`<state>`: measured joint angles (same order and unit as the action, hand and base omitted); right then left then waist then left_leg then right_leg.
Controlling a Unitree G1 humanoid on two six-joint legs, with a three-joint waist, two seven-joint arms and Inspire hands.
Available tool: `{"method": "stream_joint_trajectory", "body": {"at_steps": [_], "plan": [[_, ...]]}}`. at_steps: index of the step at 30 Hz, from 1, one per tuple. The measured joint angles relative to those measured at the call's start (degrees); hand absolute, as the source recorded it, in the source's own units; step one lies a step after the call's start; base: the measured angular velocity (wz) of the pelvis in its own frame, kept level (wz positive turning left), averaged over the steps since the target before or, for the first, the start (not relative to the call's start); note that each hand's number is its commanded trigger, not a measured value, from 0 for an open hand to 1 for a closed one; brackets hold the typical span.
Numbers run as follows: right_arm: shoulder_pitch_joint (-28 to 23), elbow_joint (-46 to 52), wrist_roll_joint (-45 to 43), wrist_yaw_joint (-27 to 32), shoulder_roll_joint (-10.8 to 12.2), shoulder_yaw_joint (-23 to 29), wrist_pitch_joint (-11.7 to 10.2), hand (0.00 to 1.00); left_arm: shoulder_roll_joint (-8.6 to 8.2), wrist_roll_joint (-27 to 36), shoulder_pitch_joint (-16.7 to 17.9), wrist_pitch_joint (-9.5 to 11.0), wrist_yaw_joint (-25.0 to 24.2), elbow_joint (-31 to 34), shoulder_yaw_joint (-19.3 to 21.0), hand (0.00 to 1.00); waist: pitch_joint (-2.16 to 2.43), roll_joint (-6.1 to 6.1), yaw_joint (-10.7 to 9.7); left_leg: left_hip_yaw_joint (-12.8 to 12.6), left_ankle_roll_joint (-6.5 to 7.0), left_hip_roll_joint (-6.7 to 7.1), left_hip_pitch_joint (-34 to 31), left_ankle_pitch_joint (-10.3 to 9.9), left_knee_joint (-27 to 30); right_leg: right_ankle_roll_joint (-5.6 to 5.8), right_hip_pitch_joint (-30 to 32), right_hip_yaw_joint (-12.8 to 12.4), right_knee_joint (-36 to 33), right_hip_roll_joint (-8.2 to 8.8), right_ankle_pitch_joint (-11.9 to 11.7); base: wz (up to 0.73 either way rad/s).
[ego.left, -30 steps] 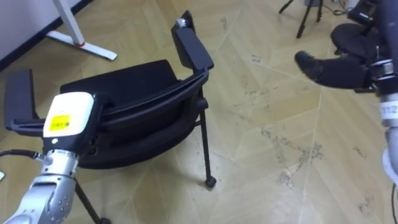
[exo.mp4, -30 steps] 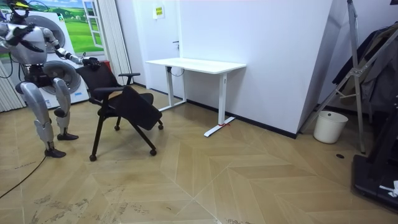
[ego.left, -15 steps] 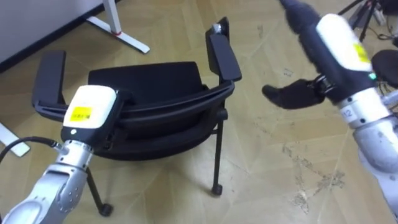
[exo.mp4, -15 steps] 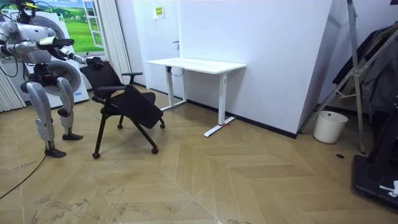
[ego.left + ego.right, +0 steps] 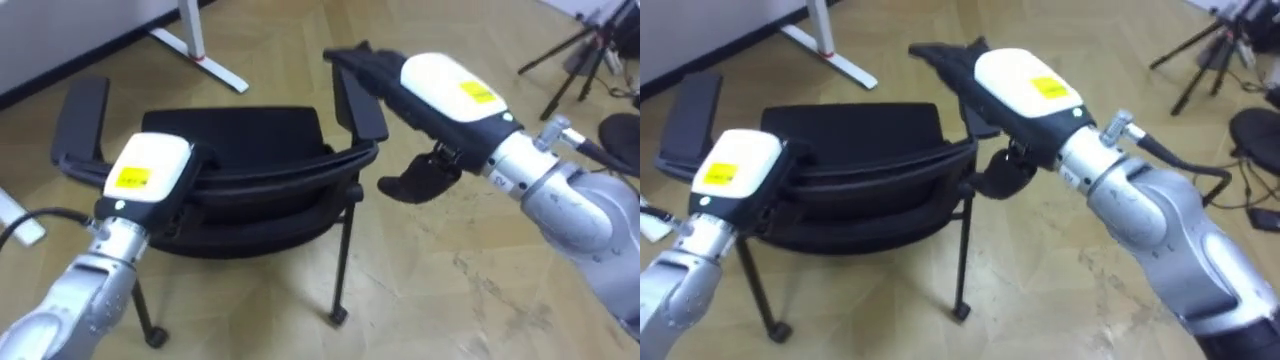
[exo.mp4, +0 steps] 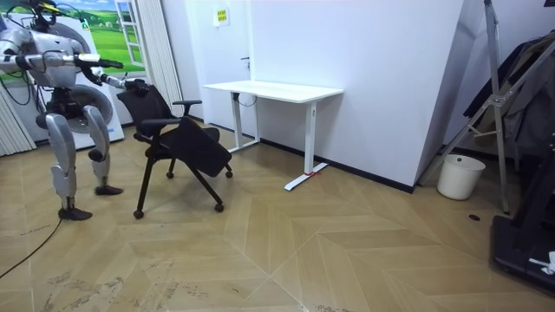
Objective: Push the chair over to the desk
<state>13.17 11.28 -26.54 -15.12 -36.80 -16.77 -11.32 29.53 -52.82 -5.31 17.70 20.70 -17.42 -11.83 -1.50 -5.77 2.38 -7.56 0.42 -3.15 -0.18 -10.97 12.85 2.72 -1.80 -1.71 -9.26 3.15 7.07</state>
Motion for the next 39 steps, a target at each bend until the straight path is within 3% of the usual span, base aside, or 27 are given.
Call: {"method": "stream_joint_trajectory", "body": {"at_steps": [1, 2, 3, 4, 6, 7, 10, 17, 30, 39], "plan": [[-0.13, 0.58, -0.4, -0.19, -0.32, 0.01, -0.37, 0.0, 0.73, 0.04, 0.05, 0.17, 0.24, 0.03, 0.05, 1.0, -0.05, 0.28, 0.42, 2.95, 0.0, -0.05, 0.13, 0.0, -0.1, -0.72, 1.15, 0.0, 1.68, -2.33, -0.46, -0.22], [-0.12, 0.98, -0.55, -0.19, -0.45, 0.02, -0.36, 0.0, 1.04, 0.1, 0.05, 0.16, 0.42, 0.02, 0.27, 1.0, -0.06, 0.3, 0.86, 4.23, -0.01, -0.04, 0.15, -0.01, -0.16, -1.69, 2.51, 0.01, 2.36, -3.57, -1.18, -0.26], [-0.11, 1.65, -0.65, -0.18, -0.59, -0.02, -0.31, 0.0, 1.71, 0.64, 0.07, -0.25, 0.39, 0.0, 0.44, 1.0, -0.02, 0.25, 1.37, 6.01, -0.25, 0.43, 0.19, -0.16, -0.1, -3.23, 5.19, 0.48, 3.56, -5.18, -4.85, -0.1], [-0.11, 2.09, -0.77, -0.19, -1.38, -0.32, -0.31, 0.0, 1.09, 1.01, 0.22, -1.03, 0.12, -0.93, 0.43, 1.0, 0.29, 1.05, 1.2, 6.33, -0.57, 0.7, 0.79, -0.42, -0.49, -5.16, 5.11, 4.16, 2.02, -4.71, -4.78, 0.07], [-0.12, 2.11, -0.74, -0.54, -2.1, -0.47, -0.02, 0.0, 0.27, 1.6, 0.26, -1.4, -0.68, -2.07, 0.37, 1.0, 0.36, 3.18, 0.08, 5.45, -0.55, 0.77, 2.04, -0.4, -2.16, -5.14, 4.4, 5.02, 1.57, -4.97, -4.76, 0.23], [-0.12, 1.95, -0.77, -1.33, -2.1, -0.48, 0.35, 0.0, 0.28, 2.19, 0.31, -1.55, -1.06, -2.11, 0.37, 1.0, 0.35, 3.54, -0.09, 5.22, -0.54, 0.61, 2.78, -0.38, -3.19, -5.01, 4.22, 4.97, 1.59, -5.19, -4.6, 0.09], [-0.1, 1.9, -0.77, -2.91, -2.1, -1.78, 0.91, 0.0, 0.28, 2.34, 0.3, -2.23, -1.05, -2.12, 0.31, 1.0, 0.53, 3.14, -0.28, 5.22, -0.54, 0.61, 3.0, -0.38, -3.46, -4.97, 4.21, 5.22, 1.54, -5.3, -4.48, 0.0], [-0.1, 1.81, -0.76, -5.02, -1.44, -5.05, 1.19, 0.0, 0.27, 2.39, 0.13, -3.31, -1.33, -2.11, 0.27, 1.0, 0.45, 2.25, -0.7, 5.3, -0.41, 1.05, 2.76, -0.49, -3.31, -5.05, 4.2, 6.45, 1.43, -5.17, -4.08, 0.01], [0.38, -3.28, -3.31, -7.65, 0.76, -9.24, 1.34, 0.0, 0.28, 3.15, 0.13, -2.34, -1.59, -2.05, -0.04, 1.0, 0.38, 2.27, 0.01, 5.98, -0.43, 1.08, 2.86, -0.51, -3.2, -5.28, 4.28, 6.64, 0.57, -5.12, -2.92, 0.03], [1.59, -9.42, -5.68, -6.14, 5.76, -9.67, 1.02, 0.0, 0.05, 3.2, -0.18, -3.3, -1.1, -2.07, -1.25, 1.0, 0.29, 2.38, 0.17, 6.28, -0.42, 1.17, 3.01, -0.51, -3.31, -5.28, 3.86, 7.31, 0.57, -5.0, -2.87, 0.01]]}}
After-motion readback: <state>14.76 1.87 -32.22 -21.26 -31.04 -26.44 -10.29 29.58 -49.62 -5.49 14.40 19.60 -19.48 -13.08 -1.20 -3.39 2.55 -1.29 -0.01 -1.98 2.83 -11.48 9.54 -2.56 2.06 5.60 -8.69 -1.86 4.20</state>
